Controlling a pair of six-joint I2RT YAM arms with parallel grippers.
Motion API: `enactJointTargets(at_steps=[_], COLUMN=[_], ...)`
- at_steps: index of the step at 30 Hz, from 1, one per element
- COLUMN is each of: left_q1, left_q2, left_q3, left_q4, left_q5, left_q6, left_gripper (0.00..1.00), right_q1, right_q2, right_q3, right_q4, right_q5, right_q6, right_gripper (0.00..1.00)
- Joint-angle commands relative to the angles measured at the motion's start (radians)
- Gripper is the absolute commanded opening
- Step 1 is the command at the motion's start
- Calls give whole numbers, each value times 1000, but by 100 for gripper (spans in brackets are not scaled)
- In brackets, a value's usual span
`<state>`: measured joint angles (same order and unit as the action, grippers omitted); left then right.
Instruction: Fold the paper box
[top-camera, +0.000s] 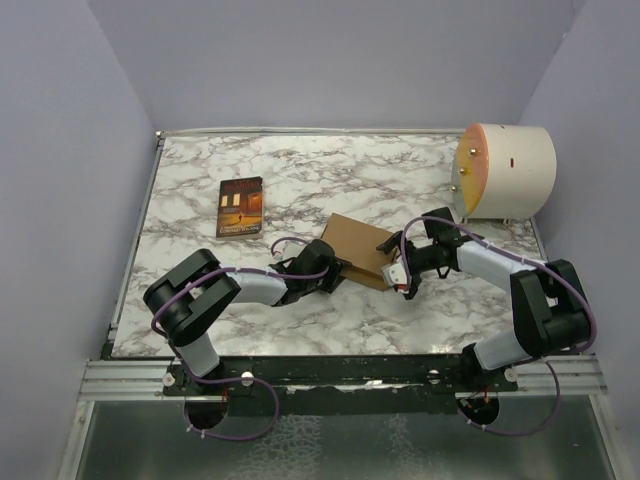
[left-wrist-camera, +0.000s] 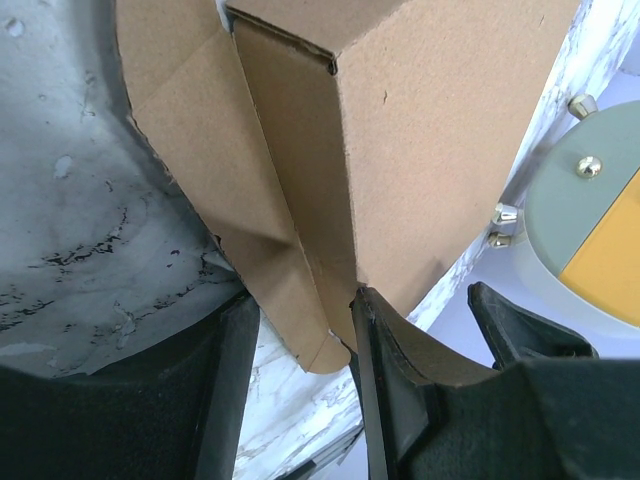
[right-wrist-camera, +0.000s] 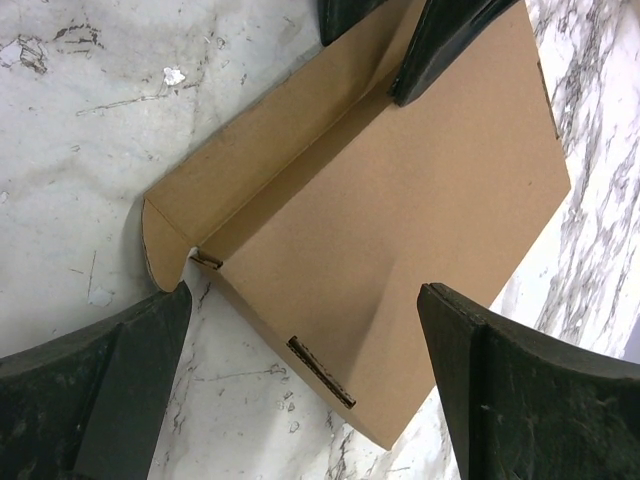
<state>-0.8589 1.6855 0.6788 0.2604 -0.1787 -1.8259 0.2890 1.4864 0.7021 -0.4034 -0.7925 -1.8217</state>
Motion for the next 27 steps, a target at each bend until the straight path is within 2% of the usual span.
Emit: enactJointTargets(at_steps=[1,9,15,27], left_q1=[16,20,20,22], left_q2=[42,39,37,57], left_q3=[-31,-33,-33,-28], left_q4=[-161,-160,-159,-139], left_q5=[-26,-22,-18,1], left_q6=[18,21,26,28], left_gripper=[44,44,44,44], right_q1=[4,2,5,67], right_q2=[-37,-101,-122,-76], right_q3=[26,43,-3,-62], right_q4=[-41,-151,-227,-29], right_q5=[40,23,-9,28], right_q6=[27,-45,-163,-81], right_gripper=[98,99,100,100])
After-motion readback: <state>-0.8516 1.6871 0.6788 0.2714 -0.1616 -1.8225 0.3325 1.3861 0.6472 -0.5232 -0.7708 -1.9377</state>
